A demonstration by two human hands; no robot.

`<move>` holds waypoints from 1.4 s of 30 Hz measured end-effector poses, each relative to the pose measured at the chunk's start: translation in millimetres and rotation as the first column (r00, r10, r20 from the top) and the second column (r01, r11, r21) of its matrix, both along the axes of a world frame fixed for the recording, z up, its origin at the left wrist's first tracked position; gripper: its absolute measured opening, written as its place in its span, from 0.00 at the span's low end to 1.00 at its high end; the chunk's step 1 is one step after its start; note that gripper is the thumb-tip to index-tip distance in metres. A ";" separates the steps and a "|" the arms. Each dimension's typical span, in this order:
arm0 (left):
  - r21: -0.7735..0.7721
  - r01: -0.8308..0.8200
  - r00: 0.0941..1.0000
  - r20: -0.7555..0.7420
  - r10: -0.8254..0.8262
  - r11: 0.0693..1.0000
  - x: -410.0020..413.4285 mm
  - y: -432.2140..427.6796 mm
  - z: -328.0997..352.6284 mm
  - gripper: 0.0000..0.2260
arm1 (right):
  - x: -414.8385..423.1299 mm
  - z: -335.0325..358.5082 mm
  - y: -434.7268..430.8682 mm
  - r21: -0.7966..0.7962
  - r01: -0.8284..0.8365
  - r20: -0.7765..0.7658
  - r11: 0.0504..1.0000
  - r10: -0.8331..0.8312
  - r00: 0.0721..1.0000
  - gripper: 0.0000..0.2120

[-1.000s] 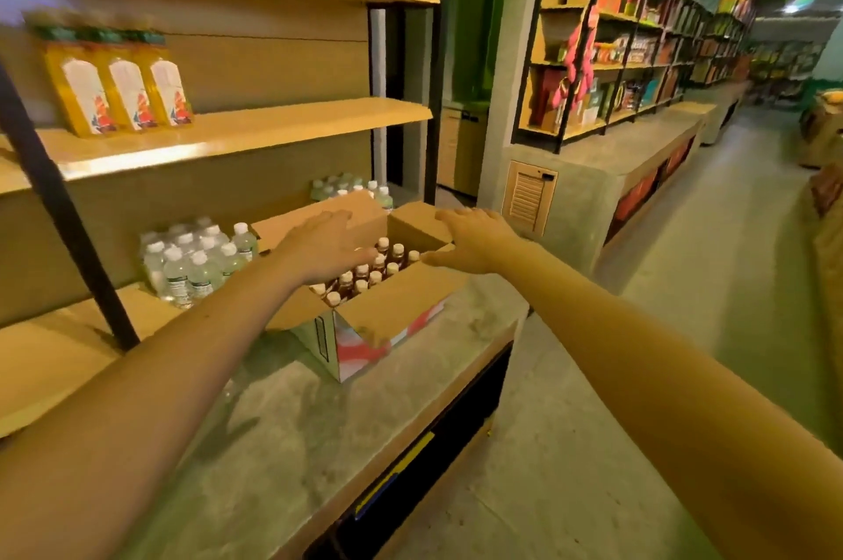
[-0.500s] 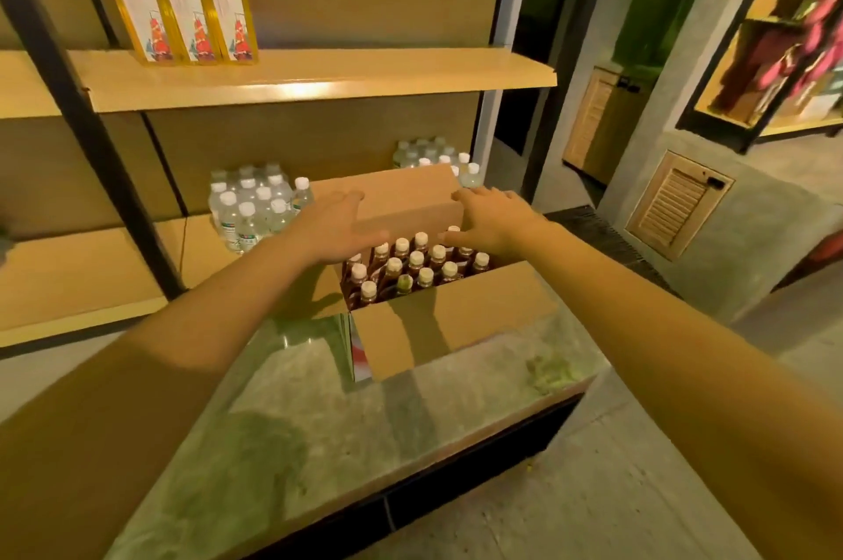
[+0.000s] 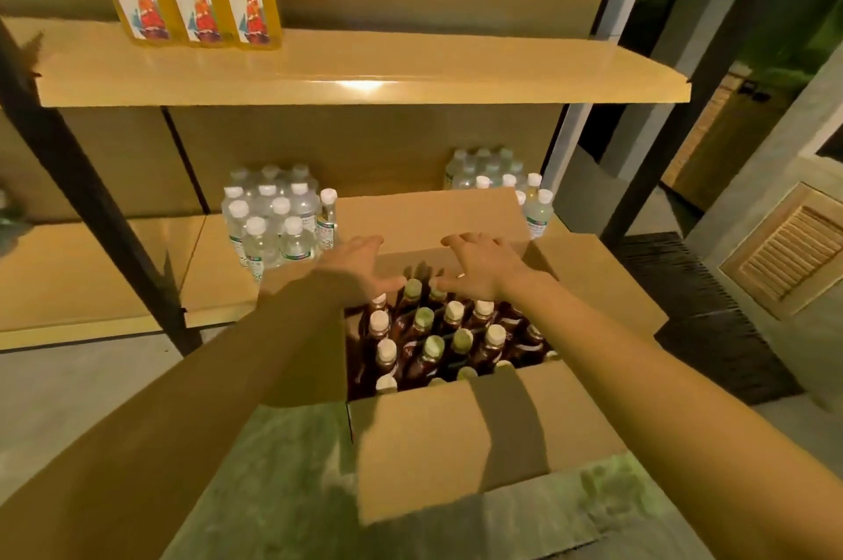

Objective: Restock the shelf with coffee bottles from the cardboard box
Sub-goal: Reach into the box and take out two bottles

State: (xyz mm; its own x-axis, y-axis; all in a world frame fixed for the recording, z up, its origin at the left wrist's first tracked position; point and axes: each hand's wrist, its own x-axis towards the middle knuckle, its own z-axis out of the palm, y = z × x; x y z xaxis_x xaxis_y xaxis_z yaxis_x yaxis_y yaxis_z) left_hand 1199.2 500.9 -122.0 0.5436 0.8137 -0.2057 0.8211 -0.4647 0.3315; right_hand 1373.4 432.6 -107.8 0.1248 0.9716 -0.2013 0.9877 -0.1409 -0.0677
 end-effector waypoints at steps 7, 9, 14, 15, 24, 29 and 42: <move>0.017 -0.025 1.000 0.012 0.025 1.000 15.3 17.0 -37.2 0.24 | 19.2 -49.8 46.1 -0.121 -0.133 -0.118 0.984 0.118 0.986 0.33; -0.012 -0.082 0.997 0.006 0.082 0.997 19.9 16.2 -51.7 0.26 | 21.5 -67.2 52.7 -0.154 -0.165 -0.160 0.974 0.140 0.977 0.34; -0.205 -0.252 0.963 0.048 0.267 0.946 24.4 0.1 -101.7 0.31 | 28.2 -118.4 49.7 -0.157 -0.210 -0.308 0.965 0.154 0.939 0.30; -0.218 -0.280 0.955 0.040 0.295 0.935 25.3 -5.0 -111.3 0.30 | 29.5 -129.3 47.6 -0.169 -0.217 -0.331 0.961 0.152 0.931 0.28; -0.425 -0.501 0.815 0.061 0.576 0.754 38.9 -18.4 -171.6 0.28 | 29.0 -182.4 32.5 -0.063 -0.152 -0.382 0.986 0.117 0.917 0.25; -0.525 -0.532 0.749 0.074 0.658 0.665 33.3 -8.2 -183.1 0.27 | 23.7 -198.3 33.4 -0.090 -0.042 -0.438 0.995 -0.002 0.899 0.26; -0.627 -0.514 0.752 0.000 0.659 0.586 36.5 10.0 -215.5 0.29 | 35.6 -223.9 43.3 -0.316 -0.023 -0.648 0.948 -0.198 0.736 0.26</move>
State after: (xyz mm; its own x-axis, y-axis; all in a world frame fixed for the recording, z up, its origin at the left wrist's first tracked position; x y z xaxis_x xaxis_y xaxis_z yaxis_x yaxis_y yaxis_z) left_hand 1235.7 511.0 -337.5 0.0758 0.7381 -0.6704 0.7195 0.4250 0.5493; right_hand 1409.0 475.8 -331.7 -0.0668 0.8470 -0.5274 0.6841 -0.3459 -0.6422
